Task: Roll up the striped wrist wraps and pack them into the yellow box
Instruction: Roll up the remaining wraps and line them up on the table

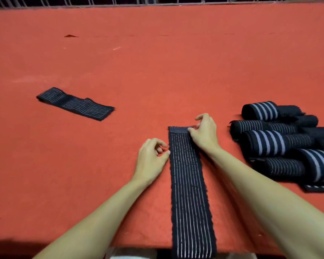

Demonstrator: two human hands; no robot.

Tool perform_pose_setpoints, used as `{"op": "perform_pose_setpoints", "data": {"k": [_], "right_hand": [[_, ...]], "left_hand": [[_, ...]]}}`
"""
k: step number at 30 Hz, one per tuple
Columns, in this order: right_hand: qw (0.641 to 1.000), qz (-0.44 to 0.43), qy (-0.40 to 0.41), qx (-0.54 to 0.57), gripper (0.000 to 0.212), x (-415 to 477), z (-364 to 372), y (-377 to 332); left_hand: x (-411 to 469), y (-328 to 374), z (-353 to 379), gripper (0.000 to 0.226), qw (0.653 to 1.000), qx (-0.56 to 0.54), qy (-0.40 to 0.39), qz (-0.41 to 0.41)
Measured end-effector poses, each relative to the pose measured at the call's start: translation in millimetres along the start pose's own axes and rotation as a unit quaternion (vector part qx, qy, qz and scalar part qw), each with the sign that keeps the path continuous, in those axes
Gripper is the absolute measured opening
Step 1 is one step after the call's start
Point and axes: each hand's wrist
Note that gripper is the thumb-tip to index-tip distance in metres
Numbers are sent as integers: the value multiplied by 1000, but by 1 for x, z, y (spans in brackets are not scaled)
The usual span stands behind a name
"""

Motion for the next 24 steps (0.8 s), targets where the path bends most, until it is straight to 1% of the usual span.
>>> {"op": "perform_pose_setpoints", "data": {"k": [2,3,4,6,8,11,13,15,17,19,20,22,24], "right_hand": [[999,-28,13,-12,27,-2,2,-11],[999,-44,12,-20,24,-3,4,-16],[998,-61,7,-27,21,-3,7,-25],[994,-97,-17,-46,15,-3,17,-43],[990,-122,-56,-51,11,-3,35,-67],[982,-136,-124,-42,7,-3,66,-99],[975,-146,-158,-52,7,0,91,-115],[971,-151,-175,-62,10,6,115,-131],[969,-153,-181,-67,14,17,142,-144],[970,-148,-175,-83,24,30,169,-154],[972,-142,-162,-92,29,34,185,-158],[979,-117,-129,-110,41,41,206,-165],[982,-81,-101,-134,54,46,221,-174]], "left_hand": [[4,3,-12,23,995,-80,-15,-60],[7,2,-20,24,990,-112,-29,-82],[10,-2,-32,24,988,-119,-37,-86],[17,-13,-60,20,993,-87,-41,-71],[22,-35,-94,14,996,-38,-24,-71],[31,-71,-142,11,995,56,-14,-81],[38,-95,-169,12,992,89,1,-92],[43,-117,-185,15,989,88,48,-110],[43,-130,-190,17,983,66,126,-118],[42,-138,-189,11,973,26,199,-118],[40,-141,-190,8,968,8,222,-120],[41,-142,-191,5,965,-10,239,-110],[42,-141,-191,8,969,-12,226,-102]]}}
Point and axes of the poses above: each hand's wrist, its own x-axis towards the middle knuckle, its own z-axis out of the palm, y = z × x, and after that the axes turned 5 degrees about z, right-handed
